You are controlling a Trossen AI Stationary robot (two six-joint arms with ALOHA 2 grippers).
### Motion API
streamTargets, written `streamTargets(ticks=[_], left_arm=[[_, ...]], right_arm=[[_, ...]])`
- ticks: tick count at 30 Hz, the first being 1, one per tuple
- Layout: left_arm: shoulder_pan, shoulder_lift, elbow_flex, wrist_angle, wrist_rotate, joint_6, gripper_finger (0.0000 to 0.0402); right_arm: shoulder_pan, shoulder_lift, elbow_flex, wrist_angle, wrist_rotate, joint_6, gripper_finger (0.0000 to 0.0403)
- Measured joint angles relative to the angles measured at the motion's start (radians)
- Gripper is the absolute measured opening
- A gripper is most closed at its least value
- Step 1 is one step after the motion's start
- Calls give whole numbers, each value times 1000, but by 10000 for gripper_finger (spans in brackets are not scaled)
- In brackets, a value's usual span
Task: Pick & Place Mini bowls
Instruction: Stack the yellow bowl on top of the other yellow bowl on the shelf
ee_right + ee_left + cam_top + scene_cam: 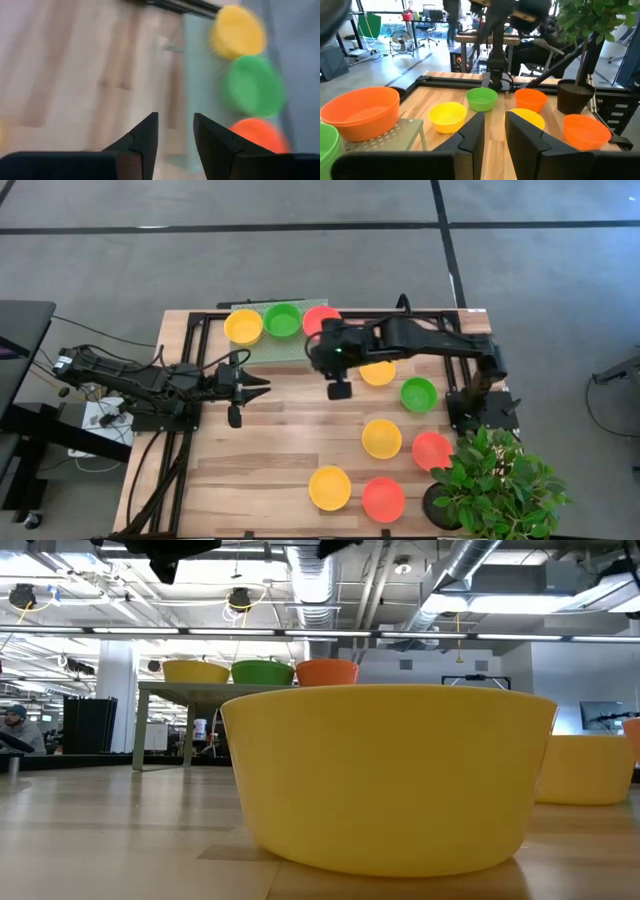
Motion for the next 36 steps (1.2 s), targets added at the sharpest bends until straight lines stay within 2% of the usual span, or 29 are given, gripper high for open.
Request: streamTargets(ticks=[3, 9, 15, 19, 24, 27, 30, 36], left_arm=[[0, 0, 0, 0, 0, -22, 78], [0, 8, 0, 2, 0, -24, 78], [0, 8, 0, 4, 0, -23, 78], [2, 10, 0, 12, 0, -21, 78], [2, 10, 0, 21, 0, -21, 78], [2, 10, 0, 26, 0, -21, 78], [2, 10, 0, 28, 0, -21, 78], [2, 10, 0, 28, 0, -21, 78]], right_arm=[[15, -50, -129, 34, -56, 48, 119], [25, -172, -475, 163, -61, 156, 119], [-12, -273, -764, 238, -17, 382, 119], [-57, -292, -909, 266, -2, 495, 119], [-121, -251, -994, 269, 17, 526, 119], [-151, -227, -997, 273, 48, 515, 119], [-174, -213, -997, 280, 11, 510, 119], [-192, -215, -996, 287, 10, 515, 119]])
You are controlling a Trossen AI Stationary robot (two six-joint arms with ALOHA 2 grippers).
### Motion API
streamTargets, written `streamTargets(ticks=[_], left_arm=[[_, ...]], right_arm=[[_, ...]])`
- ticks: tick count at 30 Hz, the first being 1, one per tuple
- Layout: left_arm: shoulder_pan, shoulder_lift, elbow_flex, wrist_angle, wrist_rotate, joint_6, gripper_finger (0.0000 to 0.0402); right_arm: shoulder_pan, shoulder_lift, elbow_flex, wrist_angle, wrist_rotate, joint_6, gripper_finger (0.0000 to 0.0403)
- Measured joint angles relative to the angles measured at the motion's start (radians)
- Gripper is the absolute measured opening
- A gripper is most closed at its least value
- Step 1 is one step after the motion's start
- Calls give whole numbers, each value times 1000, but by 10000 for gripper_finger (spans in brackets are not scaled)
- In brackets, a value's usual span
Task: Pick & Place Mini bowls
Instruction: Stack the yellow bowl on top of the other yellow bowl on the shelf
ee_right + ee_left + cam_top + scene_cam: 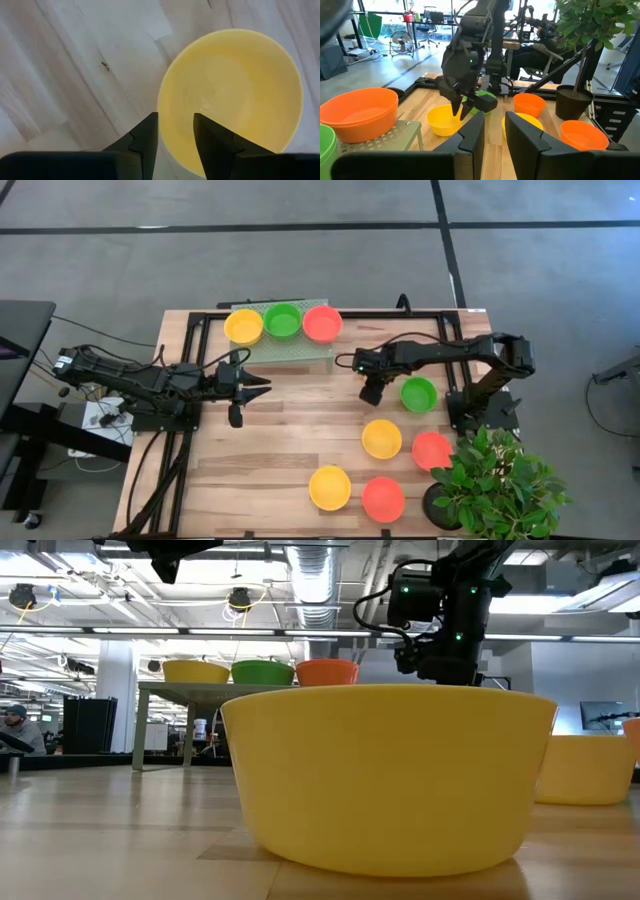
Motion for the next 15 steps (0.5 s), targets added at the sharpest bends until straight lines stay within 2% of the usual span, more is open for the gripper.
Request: streamTargets(ticks=[15], left_arm=[[0, 0, 0, 0, 0, 0, 78]], right_arm=[[1, 0, -60, 61, -20, -5, 119]])
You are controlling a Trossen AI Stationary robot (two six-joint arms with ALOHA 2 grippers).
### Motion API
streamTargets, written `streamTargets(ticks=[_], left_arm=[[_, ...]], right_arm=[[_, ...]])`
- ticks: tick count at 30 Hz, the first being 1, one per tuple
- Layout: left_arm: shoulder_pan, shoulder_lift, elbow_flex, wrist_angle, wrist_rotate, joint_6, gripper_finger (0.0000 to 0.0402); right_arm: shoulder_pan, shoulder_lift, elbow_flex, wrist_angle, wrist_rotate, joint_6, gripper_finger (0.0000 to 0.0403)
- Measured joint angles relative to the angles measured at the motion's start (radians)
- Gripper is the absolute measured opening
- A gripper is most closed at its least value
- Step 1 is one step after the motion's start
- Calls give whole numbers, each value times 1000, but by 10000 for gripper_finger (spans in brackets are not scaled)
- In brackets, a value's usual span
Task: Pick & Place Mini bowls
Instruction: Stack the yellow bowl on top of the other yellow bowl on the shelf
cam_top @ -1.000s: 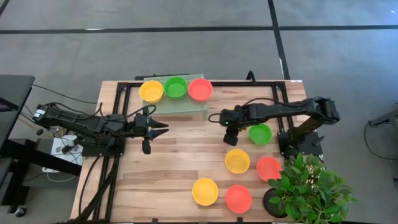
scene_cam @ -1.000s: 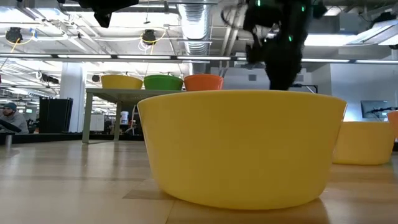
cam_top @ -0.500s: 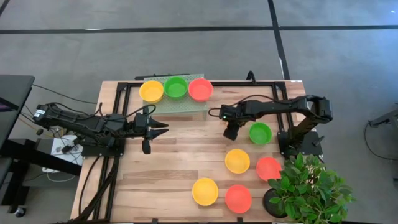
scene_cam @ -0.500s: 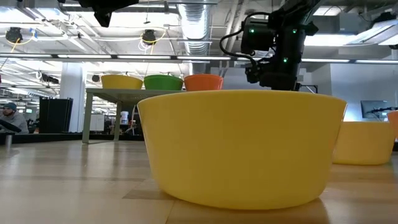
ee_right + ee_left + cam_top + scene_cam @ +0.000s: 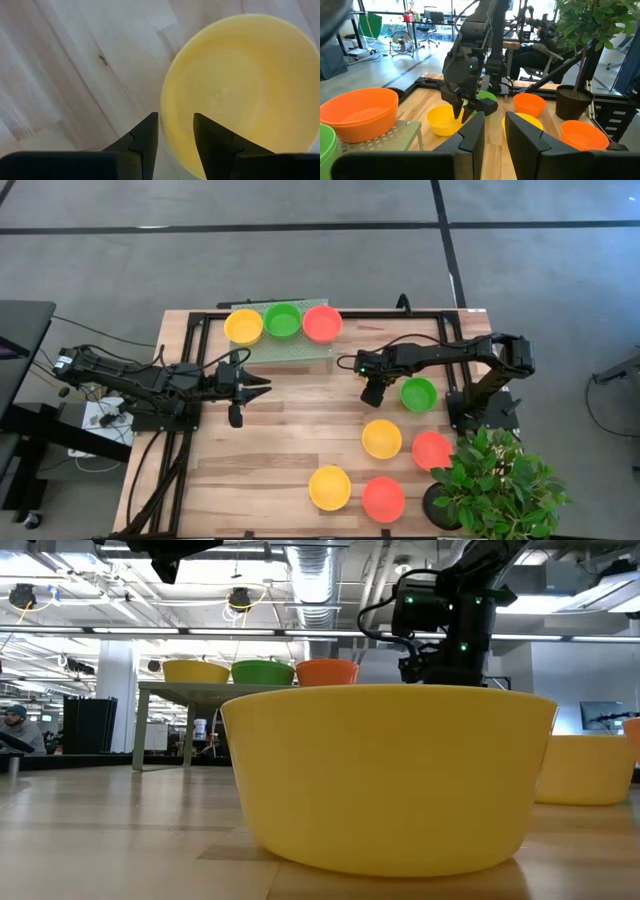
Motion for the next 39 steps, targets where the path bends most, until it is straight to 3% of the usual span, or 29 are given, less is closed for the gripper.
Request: streamTargets(ticks=[7, 14, 18, 24, 30, 35, 39], left_arm=[[0, 0, 0, 2, 0, 0, 78], [0, 0, 0, 5, 0, 0, 78], [0, 0, 0, 6, 0, 0, 78], [0, 14, 0, 9, 40, -3, 78], [0, 125, 0, 52, 236, 1, 62], [2, 281, 0, 149, 252, 71, 55], [24, 401, 37, 186, 252, 135, 72]], right_arm=[[-5, 0, 0, 1, 0, -18, 97], [-8, 0, 0, -4, -31, -45, 10], [8, -1, 0, 8, -98, -60, 13], [103, -1, 39, 14, -113, -63, 5], [219, -1, 148, 36, -118, -63, 3], [289, -1, 181, 142, -145, -76, 2], [327, -1, 181, 198, -157, -81, 1]])
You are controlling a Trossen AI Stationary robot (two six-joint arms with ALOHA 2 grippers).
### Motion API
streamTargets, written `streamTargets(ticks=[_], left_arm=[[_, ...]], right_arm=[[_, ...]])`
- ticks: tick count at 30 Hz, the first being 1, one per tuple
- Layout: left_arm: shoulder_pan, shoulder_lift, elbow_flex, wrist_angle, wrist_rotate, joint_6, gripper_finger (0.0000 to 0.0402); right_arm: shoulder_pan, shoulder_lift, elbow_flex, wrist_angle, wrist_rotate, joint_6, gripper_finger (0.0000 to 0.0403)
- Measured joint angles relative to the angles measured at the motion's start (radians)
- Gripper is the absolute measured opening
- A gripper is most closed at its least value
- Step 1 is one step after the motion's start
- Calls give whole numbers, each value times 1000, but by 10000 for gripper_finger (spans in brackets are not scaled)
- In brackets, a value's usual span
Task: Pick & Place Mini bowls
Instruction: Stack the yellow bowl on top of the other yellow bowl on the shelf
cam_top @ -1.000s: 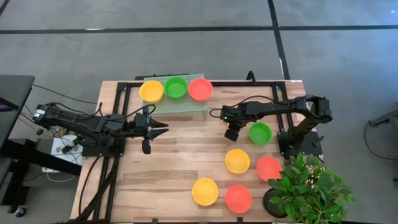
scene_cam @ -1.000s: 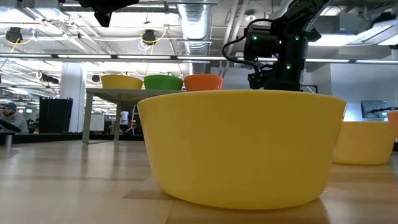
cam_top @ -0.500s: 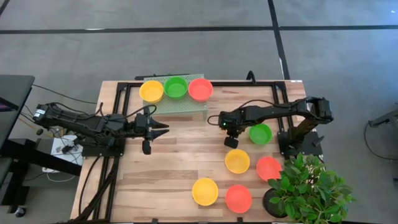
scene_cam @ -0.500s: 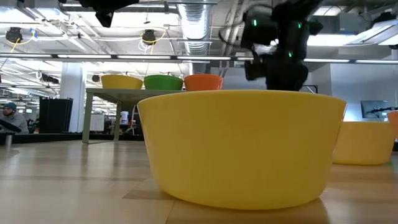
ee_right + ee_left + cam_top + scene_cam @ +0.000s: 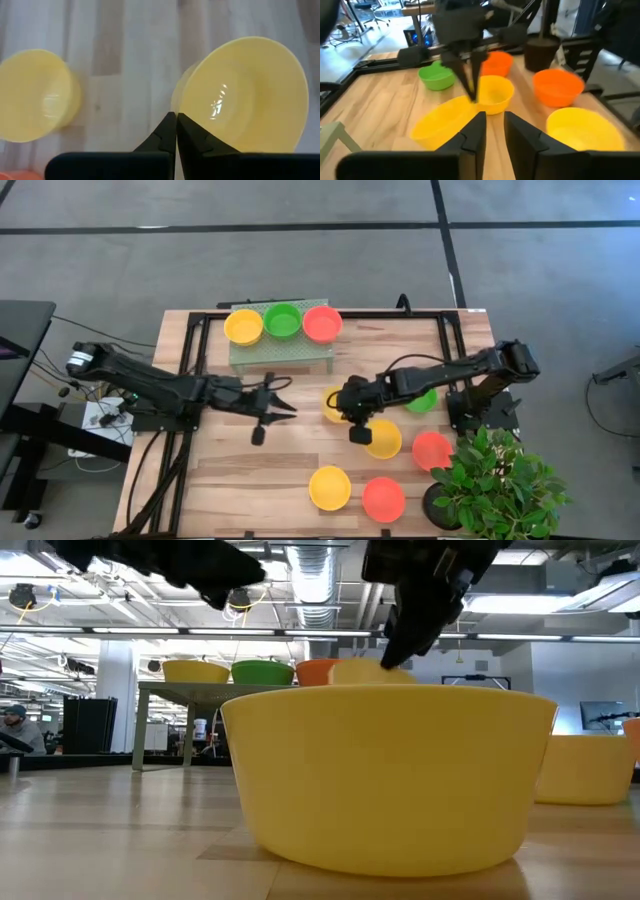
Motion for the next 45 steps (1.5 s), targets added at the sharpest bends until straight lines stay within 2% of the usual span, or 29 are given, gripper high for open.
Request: streamTargets(ticks=[6, 9, 12, 17, 20, 27, 40, 45], left_arm=[[44, 153, 102, 5, 0, 61, 111], [65, 222, 141, 6, 46, 81, 125], [85, 286, 161, 5, 99, 83, 129], [121, 353, 180, 7, 100, 83, 122], [139, 367, 189, 8, 104, 83, 118], [150, 367, 190, 9, 222, 74, 109], [146, 367, 190, -56, 227, 21, 95], [146, 367, 190, -57, 229, 19, 73]], right_arm=[[14, 0, 0, 58, -2, -31, 1], [12, 1, 0, 63, -1, -51, 1], [10, 1, 0, 63, -1, -53, 0], [12, 1, 0, 66, -3, -53, 0], [13, 1, 0, 71, -8, -70, 0], [3, 1, -1, 117, -38, -160, 0], [-15, 1, 31, 116, -53, -221, 0], [-16, 1, 48, 116, -52, -237, 0]])
